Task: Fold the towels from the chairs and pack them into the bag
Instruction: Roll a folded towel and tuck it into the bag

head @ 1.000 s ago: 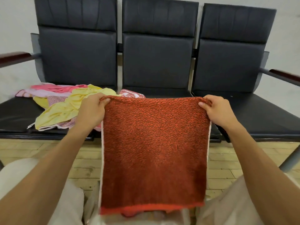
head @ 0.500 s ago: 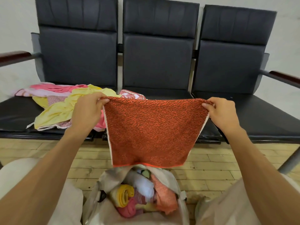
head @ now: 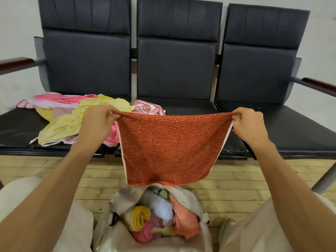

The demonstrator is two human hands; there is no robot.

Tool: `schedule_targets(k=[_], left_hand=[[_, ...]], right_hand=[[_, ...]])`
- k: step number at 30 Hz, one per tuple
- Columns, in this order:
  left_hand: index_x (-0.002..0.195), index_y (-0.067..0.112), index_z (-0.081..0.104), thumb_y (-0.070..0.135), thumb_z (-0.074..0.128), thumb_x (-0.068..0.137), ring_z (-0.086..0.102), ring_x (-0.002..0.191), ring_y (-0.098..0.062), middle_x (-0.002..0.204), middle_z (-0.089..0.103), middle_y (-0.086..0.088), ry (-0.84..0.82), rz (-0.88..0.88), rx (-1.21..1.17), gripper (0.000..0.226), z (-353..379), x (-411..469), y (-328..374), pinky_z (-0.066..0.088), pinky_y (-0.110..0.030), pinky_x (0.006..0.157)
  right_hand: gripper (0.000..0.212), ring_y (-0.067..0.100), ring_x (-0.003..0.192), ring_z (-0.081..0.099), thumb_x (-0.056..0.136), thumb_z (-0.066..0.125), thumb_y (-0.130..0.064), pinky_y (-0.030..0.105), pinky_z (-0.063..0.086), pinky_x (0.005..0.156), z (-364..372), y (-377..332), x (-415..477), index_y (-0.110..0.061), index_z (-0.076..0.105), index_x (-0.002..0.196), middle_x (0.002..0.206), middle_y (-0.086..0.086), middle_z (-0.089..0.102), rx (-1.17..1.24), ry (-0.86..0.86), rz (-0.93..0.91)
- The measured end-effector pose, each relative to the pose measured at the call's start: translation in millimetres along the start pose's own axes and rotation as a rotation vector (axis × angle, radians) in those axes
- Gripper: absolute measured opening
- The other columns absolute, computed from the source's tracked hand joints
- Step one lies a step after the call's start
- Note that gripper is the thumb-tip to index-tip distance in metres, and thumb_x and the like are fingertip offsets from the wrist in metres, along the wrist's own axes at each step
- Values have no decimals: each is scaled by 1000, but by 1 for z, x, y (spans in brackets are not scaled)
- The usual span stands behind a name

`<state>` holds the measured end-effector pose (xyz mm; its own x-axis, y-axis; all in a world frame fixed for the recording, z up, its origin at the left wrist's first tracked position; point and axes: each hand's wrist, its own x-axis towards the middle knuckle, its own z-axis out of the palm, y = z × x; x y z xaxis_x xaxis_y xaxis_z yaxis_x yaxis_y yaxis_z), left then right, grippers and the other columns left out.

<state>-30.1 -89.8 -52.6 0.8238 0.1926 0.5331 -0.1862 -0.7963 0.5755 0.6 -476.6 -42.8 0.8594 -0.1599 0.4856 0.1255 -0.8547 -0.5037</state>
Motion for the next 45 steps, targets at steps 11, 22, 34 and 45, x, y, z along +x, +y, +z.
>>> schedule_targets(k=[11,22,34,45], left_hand=[[95,16,60,12,54,96,64,72,-16,83,67,-5,-111,-291,-379,7,-4,2,12,49,-28,65],[94,13,69,13,61,92,65,72,-7,78,71,3,-134,-595,-1123,9,-14,14,11,55,-22,65],[111,11,72,14,73,83,55,67,-5,92,71,-8,206,-57,-98,29,-2,6,15,39,-17,79],[93,14,75,11,67,81,55,77,11,90,66,3,443,25,-275,15,2,2,25,41,-6,80]], right_hand=[[21,19,80,68,98,48,-9,29,56,67,-6,-7,1,-18,66,91,90,7,69,393,-142,233],[16,15,88,66,97,54,-8,30,55,84,-17,-14,6,-10,70,99,92,6,70,1046,-37,428],[35,11,90,65,78,80,-12,19,50,86,-16,-15,2,-10,72,113,97,4,69,301,95,99],[7,3,64,55,79,78,-19,14,47,70,-5,-18,2,-16,76,86,75,-2,65,207,241,-44]])
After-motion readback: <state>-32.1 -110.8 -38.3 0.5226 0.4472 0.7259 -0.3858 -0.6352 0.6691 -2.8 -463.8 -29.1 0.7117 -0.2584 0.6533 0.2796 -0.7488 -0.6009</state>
